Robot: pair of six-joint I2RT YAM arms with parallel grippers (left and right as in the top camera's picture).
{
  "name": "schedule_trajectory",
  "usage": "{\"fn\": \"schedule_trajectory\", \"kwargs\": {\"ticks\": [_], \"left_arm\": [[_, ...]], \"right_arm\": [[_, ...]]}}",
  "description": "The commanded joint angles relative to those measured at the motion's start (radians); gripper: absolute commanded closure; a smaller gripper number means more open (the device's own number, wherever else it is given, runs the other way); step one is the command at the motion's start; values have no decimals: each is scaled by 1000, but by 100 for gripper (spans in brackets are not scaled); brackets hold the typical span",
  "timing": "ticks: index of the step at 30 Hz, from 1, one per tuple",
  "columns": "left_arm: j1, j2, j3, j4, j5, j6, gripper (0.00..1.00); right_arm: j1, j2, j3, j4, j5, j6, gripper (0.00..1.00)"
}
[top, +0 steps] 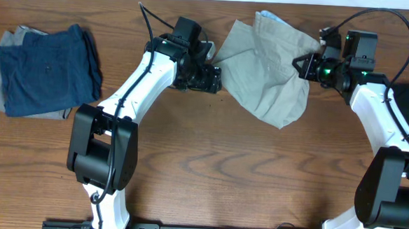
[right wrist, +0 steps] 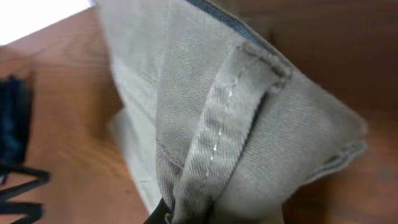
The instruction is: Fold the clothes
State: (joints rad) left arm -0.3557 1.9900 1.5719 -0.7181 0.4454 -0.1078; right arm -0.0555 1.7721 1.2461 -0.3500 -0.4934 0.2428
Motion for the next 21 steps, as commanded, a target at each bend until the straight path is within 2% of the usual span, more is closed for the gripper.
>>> {"fn": "schedule_trajectory", "kwargs": {"ticks": [1,4,8,10,15,18,21], "left_arm": [[-13,2,-5,22,6,-2,20],[-18,2,-5,44,6,-2,20],[-19,2,-5,58,6,31,21],[-13,2,-5,57,6,32,23],[13,-18,-5,54,7,32,26],[43,-54,-5,46,6,32,30],[100,-111,-5,33,6,32,31]], "right_arm": [[18,10,1,-9,67,45,99],[18,10,1,-4,-11,45,99],[21,10,1,93,-460,-58,99],[27,10,1,152,-602,-58,99],[54,10,1,145,-711,-53,99],[95,10,1,104,-881,-180,99],[140,10,1,105,-1066,-202,99]]}}
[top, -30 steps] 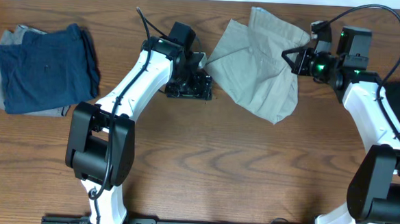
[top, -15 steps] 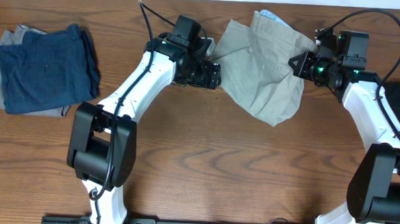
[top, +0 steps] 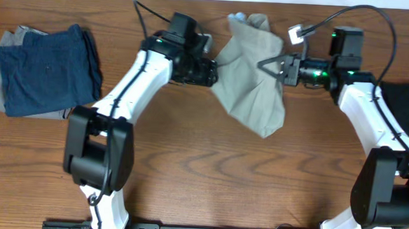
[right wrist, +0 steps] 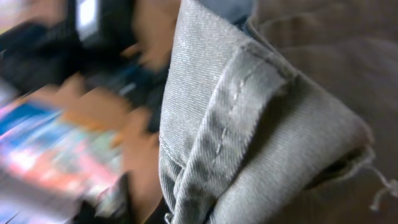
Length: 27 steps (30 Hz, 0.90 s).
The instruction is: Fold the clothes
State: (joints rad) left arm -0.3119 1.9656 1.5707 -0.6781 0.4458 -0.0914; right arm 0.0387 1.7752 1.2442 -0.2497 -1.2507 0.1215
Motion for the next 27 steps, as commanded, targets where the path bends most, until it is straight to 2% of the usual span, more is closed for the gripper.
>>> {"fn": "schedule_trajectory", "kwargs": {"ticks": [1,4,6,8,12,15,16,20,24,27], "left_arm": [[79,-108,-4,-11,6,15,32],[152,-170,-4,-28,6,10,32],[188,-196,-4,-44,6,8,32],[210,-204,-4,-63,6,8,31],[215,-198,-5,-110,6,8,32],[204,-194,-5,-126,6,8,31],[201,-193,-5,-125,6,8,32],[177,-191,-5,-122,6,8,31],[149,-175,-6,-129,6,9,27],[136,-155,-13,-129,6,9,25]], "right_arm": [[64,5,3,-1,-310,-56,99],[117,-1,3,5,-309,-48,99],[143,-1,3,42,-217,-48,99],[152,-1,3,39,-38,-47,99],[161,3,3,-68,544,29,95],[161,15,3,-168,793,42,89],[161,25,3,-199,838,42,85],[161,67,3,-288,949,43,84],[158,107,3,-309,967,43,79],[158,108,3,-307,966,42,60]]}}
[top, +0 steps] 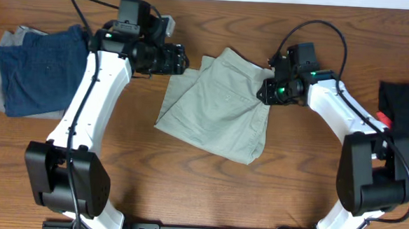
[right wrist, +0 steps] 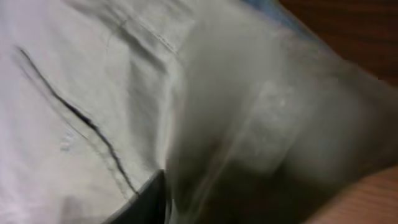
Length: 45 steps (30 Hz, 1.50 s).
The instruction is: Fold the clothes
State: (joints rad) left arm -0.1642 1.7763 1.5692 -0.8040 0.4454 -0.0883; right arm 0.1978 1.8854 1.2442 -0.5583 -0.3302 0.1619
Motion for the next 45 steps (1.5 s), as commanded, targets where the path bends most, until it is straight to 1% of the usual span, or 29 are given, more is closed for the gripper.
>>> {"fn": "schedule_trajectory", "kwargs": {"ticks": [1,4,5,7,10,13,16,19,24,28,30,32,34,36,37,39,43,45], "left_arm": [[-13,43,-14,-3,6,5,25],[-12,76,-15,-3,6,5,23],[-12,91,-16,1,6,6,22],[-13,122,-16,12,7,11,20],[-19,180,-15,46,7,49,14],[-27,242,-15,87,8,55,11],[-40,286,-15,123,21,74,10],[-61,322,-15,157,35,79,7],[-98,369,-15,210,33,81,6],[-114,408,-15,215,34,80,7],[-124,416,-16,203,45,80,15],[-137,416,-15,192,63,81,26],[-148,414,-14,192,95,81,47],[-150,402,-9,187,105,80,81],[-149,394,-4,179,105,80,87],[-139,360,16,150,105,81,94],[-108,249,54,108,105,80,93],[-90,178,61,106,105,72,94]], "right_arm": [[-3,-9,4,1,46,2,59],[-14,-23,4,-8,44,2,59],[-19,-28,4,-12,37,2,60],[-28,-35,4,-21,19,4,61],[-34,-36,4,-30,-26,6,61],[-34,-36,4,-39,-38,6,61],[-34,-36,4,-48,-41,6,61],[-34,-36,4,-61,-41,6,60],[-34,-36,4,-82,-41,6,60],[-34,-36,4,-94,-41,6,61],[-34,-36,4,-98,-40,6,61],[-34,-36,4,-99,-40,6,62],[-35,-36,4,-96,-39,6,62],[-40,-36,4,-96,-31,6,63],[-44,-36,4,-96,-31,6,63],[-62,-36,4,-96,-32,6,63],[-109,-36,4,-98,-34,10,63],[-137,-36,4,-100,-53,10,60]]}}
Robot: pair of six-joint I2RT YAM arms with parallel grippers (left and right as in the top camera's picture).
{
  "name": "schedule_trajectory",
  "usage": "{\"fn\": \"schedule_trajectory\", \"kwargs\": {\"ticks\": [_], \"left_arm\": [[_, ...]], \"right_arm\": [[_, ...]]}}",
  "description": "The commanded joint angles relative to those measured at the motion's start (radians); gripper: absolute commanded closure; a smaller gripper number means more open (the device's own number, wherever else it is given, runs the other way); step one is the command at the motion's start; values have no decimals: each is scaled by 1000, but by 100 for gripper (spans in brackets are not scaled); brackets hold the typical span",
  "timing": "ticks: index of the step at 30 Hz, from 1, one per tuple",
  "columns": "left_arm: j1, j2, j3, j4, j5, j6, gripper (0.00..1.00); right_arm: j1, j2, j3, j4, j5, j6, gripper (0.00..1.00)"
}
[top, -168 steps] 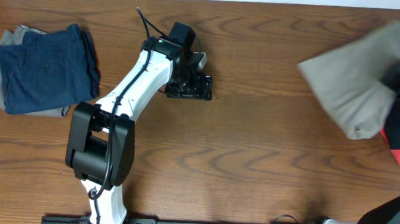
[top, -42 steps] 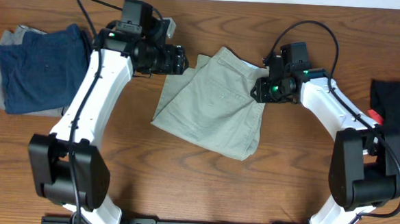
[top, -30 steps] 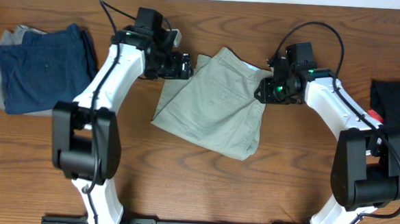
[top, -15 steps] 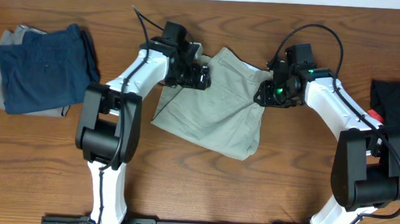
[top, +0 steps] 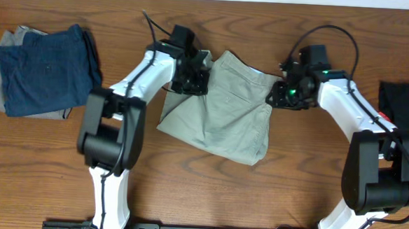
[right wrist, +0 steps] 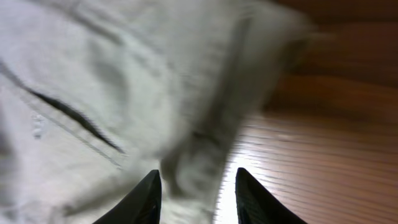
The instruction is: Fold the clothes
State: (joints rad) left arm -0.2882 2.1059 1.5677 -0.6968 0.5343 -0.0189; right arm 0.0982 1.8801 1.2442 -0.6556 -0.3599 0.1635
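The khaki shorts (top: pixel 222 108) lie folded flat on the middle of the table. Against their upper left corner sits my left gripper (top: pixel 194 77); how its jaws stand does not show from above. My right gripper (top: pixel 275 96) is at the shorts' upper right edge. In the right wrist view it (right wrist: pixel 196 179) is open, its black fingertips (right wrist: pixel 149 186) apart, with the blurred hem of the shorts (right wrist: pixel 124 93) lying loose on the wood between them.
A folded dark blue garment (top: pixel 47 68) lies on a grey one at the far left. A black garment (top: pixel 405 104) sits at the right edge, with a bit of red below it. Bare wood table (top: pixel 207 192) runs along the front.
My right gripper, then shut on the shorts' right edge, is now open with the hem lying loose between its fingers. My left gripper has moved right, onto the shorts' upper left corner.
Both grippers first held the khaki shorts spread at the back of the table. Then they were closer together with the cloth bunched between them. After that the shorts lay folded at the table's middle, still gripped on the right. Now the right gripper has let go.
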Motion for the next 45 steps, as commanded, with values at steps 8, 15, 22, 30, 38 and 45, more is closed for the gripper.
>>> {"fn": "schedule_trajectory", "kwargs": {"ticks": [8,15,22,30,38,45], "left_arm": [[68,-389,64,17,-6,-62,94],[68,-377,27,-168,-205,-68,94],[69,-360,-55,-185,-345,-69,94],[69,-362,-48,-151,-217,3,94],[44,-362,226,-94,166,153,94],[28,-362,532,2,291,132,94]], "right_arm": [[-65,-31,4,-11,-101,-5,57],[-65,-31,4,-39,-94,-31,57],[-65,-31,4,-53,-89,-31,57],[-64,-31,4,-67,-93,-70,56],[-99,-38,6,-81,-19,-28,58],[-208,-116,7,-103,13,8,58]]}}
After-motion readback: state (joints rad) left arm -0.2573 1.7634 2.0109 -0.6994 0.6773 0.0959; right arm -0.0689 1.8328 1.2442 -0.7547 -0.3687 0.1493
